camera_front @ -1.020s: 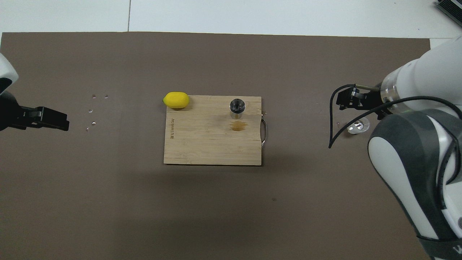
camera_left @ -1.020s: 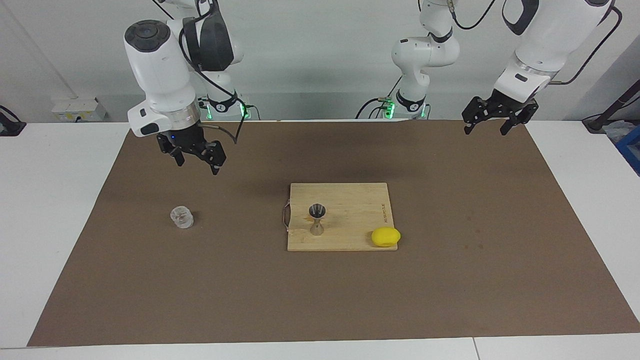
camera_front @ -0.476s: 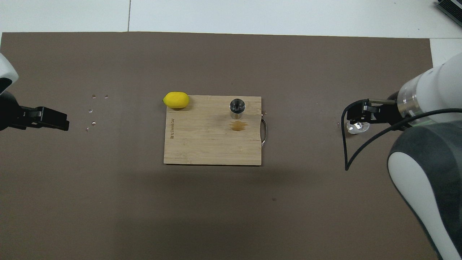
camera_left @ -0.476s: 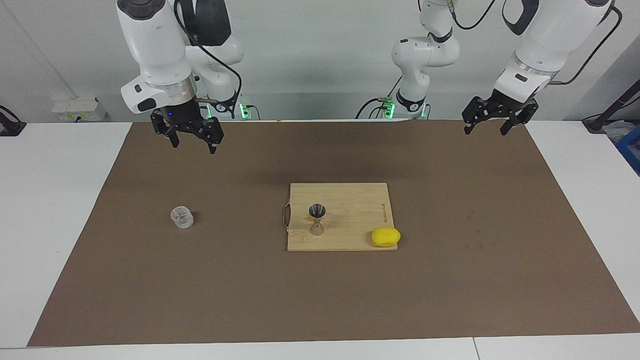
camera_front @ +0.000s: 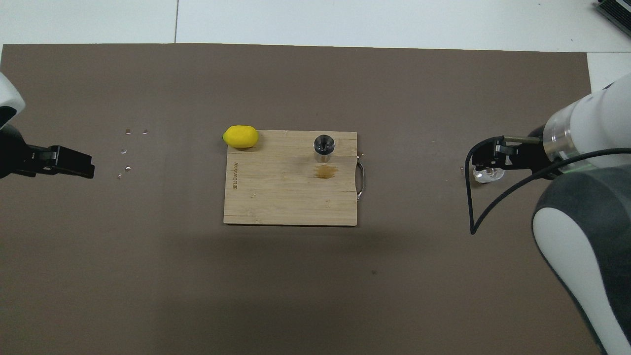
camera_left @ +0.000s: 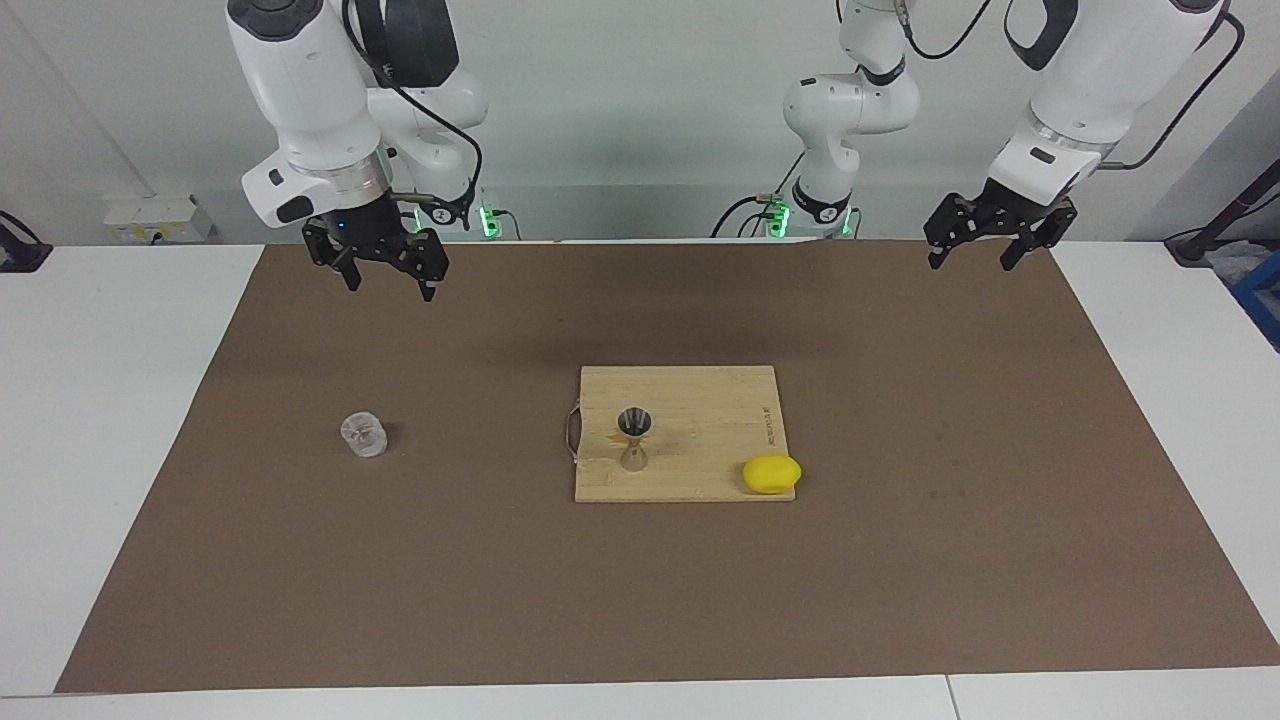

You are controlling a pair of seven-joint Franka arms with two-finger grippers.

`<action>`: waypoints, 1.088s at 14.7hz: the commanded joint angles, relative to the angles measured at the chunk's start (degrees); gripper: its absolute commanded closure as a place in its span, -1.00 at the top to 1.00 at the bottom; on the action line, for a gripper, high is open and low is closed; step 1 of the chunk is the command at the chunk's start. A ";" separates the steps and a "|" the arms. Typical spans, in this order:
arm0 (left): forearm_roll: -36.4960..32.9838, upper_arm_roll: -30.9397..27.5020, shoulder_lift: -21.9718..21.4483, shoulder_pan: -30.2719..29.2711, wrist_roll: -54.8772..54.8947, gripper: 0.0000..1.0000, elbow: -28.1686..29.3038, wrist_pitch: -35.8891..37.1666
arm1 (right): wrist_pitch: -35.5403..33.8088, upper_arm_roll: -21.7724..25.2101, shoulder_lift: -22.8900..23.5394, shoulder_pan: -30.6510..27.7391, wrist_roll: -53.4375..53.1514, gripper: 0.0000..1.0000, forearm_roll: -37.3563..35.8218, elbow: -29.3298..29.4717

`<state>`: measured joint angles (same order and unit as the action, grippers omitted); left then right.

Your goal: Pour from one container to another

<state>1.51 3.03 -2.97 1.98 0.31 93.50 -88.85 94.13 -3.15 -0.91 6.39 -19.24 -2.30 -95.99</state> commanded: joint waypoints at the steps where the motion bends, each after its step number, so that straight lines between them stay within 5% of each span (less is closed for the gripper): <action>1: -0.80 -0.22 -1.16 0.30 0.22 1.00 0.63 0.52 | 0.26 0.24 -0.68 -1.55 6.30 1.00 1.51 -0.51; 16: -0.80 -0.22 -1.16 0.30 0.31 1.00 0.63 0.52 | -0.62 0.33 -1.99 -4.81 12.47 1.00 1.60 -0.42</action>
<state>1.51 3.03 -2.97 1.98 0.31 93.50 -88.85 94.11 -2.52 -2.01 2.90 -9.33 -2.24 -95.99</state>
